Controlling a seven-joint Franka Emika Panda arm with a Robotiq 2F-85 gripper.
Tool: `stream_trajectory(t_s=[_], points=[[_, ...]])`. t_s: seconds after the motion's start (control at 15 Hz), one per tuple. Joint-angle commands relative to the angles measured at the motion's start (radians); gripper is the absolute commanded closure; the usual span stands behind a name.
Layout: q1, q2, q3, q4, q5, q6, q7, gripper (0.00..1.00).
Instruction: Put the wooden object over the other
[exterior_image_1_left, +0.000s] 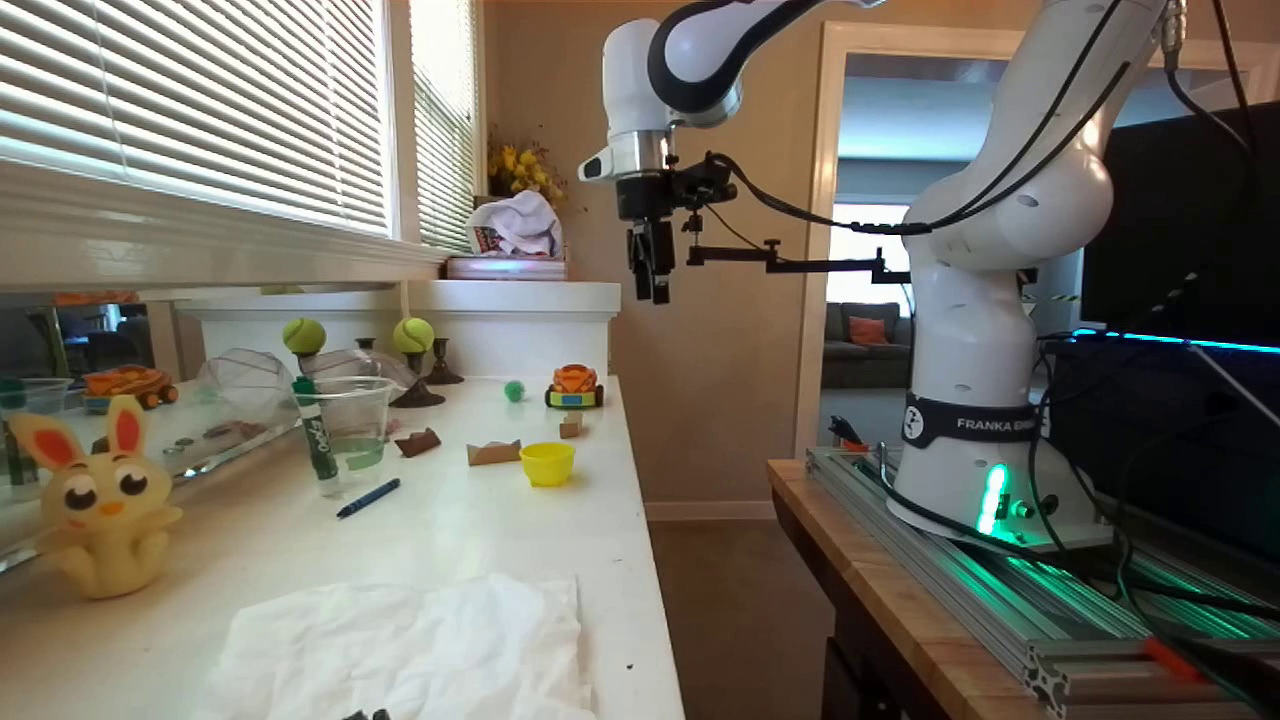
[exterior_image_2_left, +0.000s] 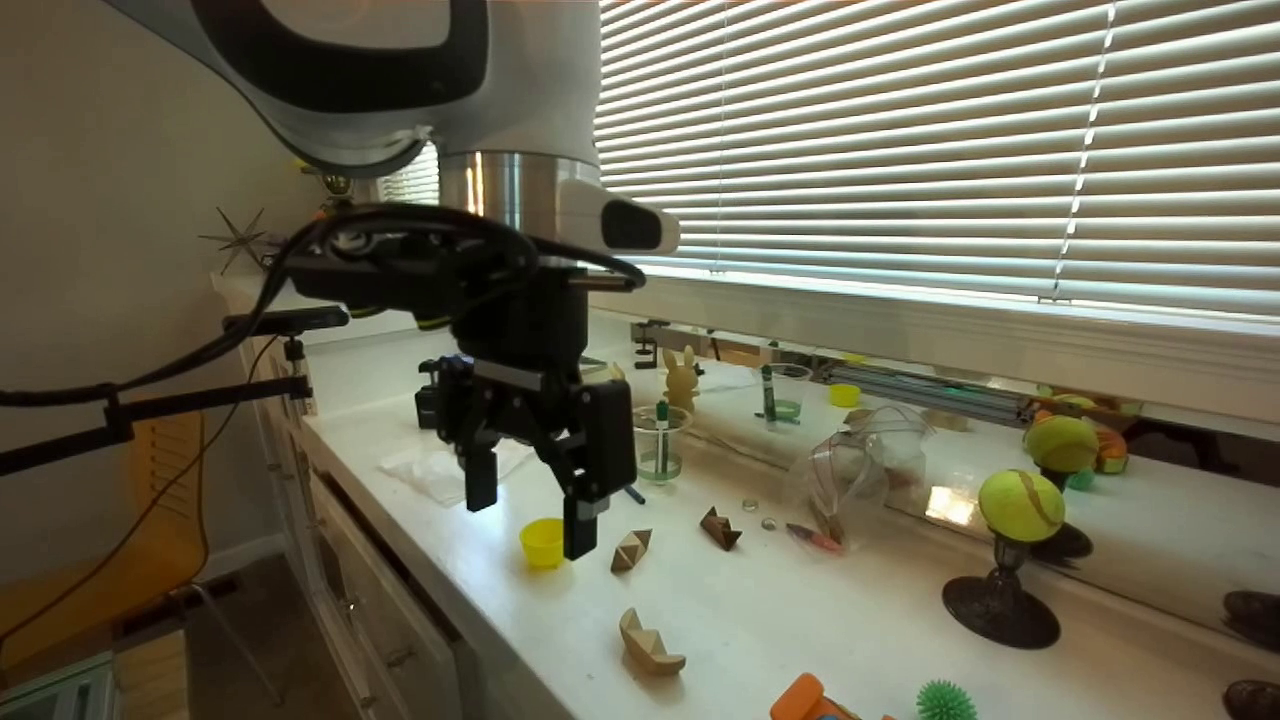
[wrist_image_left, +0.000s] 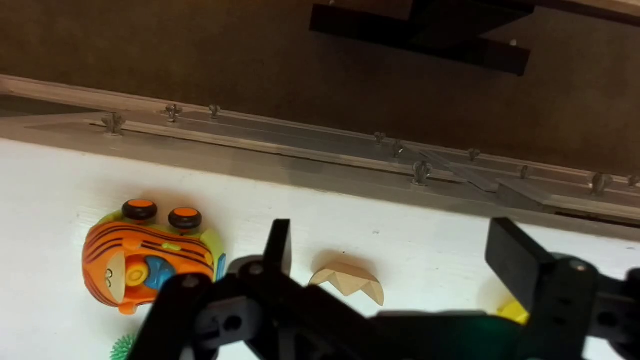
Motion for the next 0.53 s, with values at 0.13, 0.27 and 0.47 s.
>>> stream_trajectory(t_s=[0.13,0.27,0.47], points=[[-0.01,0.001,0.01,0.001,0.005,-0.001,-0.004,0.0],[-0.01,0.001,0.01,0.001,0.005,-0.001,-0.004,0.0],[-0.004,0.01,0.007,0.014,0.021,-0.006,-0.007,0.0]])
